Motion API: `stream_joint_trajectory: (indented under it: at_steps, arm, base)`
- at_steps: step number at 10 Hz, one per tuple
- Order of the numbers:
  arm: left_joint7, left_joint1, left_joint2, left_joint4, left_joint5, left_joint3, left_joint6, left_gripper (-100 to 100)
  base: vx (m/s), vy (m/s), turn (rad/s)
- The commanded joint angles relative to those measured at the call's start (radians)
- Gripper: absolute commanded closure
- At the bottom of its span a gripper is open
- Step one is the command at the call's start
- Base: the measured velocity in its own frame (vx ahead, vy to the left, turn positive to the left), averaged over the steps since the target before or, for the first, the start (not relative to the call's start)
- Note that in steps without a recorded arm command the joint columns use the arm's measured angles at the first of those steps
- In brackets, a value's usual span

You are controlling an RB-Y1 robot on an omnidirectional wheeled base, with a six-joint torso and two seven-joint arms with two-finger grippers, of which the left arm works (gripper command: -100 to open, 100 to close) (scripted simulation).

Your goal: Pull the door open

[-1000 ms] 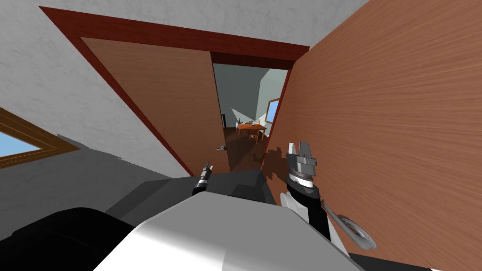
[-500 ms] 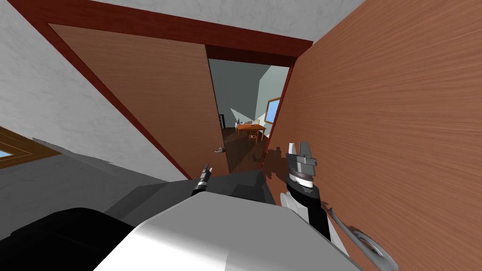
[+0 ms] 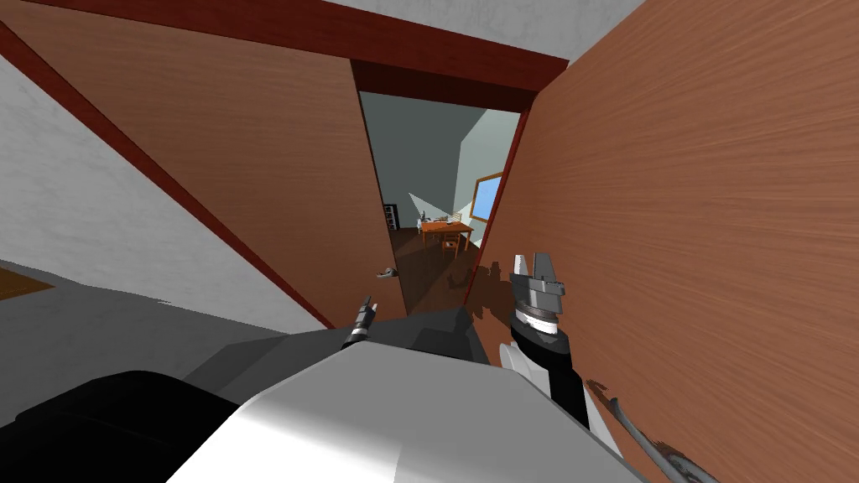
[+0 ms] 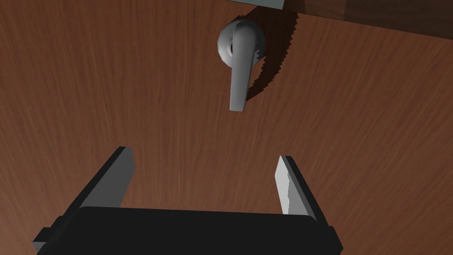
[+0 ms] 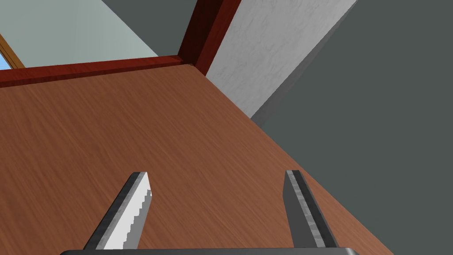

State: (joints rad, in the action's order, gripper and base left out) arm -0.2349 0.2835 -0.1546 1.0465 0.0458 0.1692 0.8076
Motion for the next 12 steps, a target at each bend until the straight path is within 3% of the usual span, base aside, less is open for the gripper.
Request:
stream_joint_trajectory:
  at_steps: [1, 4, 5, 8, 10, 12]
  arm:
    - [-0.005, -0.007, -0.003, -0.029, 0.003, 0.003, 0.004, -100]
    - [-0.012, -0.016, -0.006, -0.080, 0.009, 0.007, 0.013, -100]
    - [-0.010, -0.012, -0.004, -0.067, 0.008, 0.005, 0.010, -100]
    - [-0.031, -0.016, -0.032, -0.111, 0.025, 0.027, 0.033, -100]
    - [-0.054, -0.019, -0.062, -0.154, 0.043, 0.048, 0.055, -100]
    - [-0.062, -0.020, -0.073, -0.170, 0.049, 0.056, 0.063, -100]
  base:
    - [0.143, 0.034, -0.028]
    - [0.159, 0.033, -0.029]
    - [0.072, 0.016, -0.005]
    - [0.177, 0.009, -0.093]
    - [0.215, 0.021, -0.151]
    - [0.152, 0.026, -0.073]
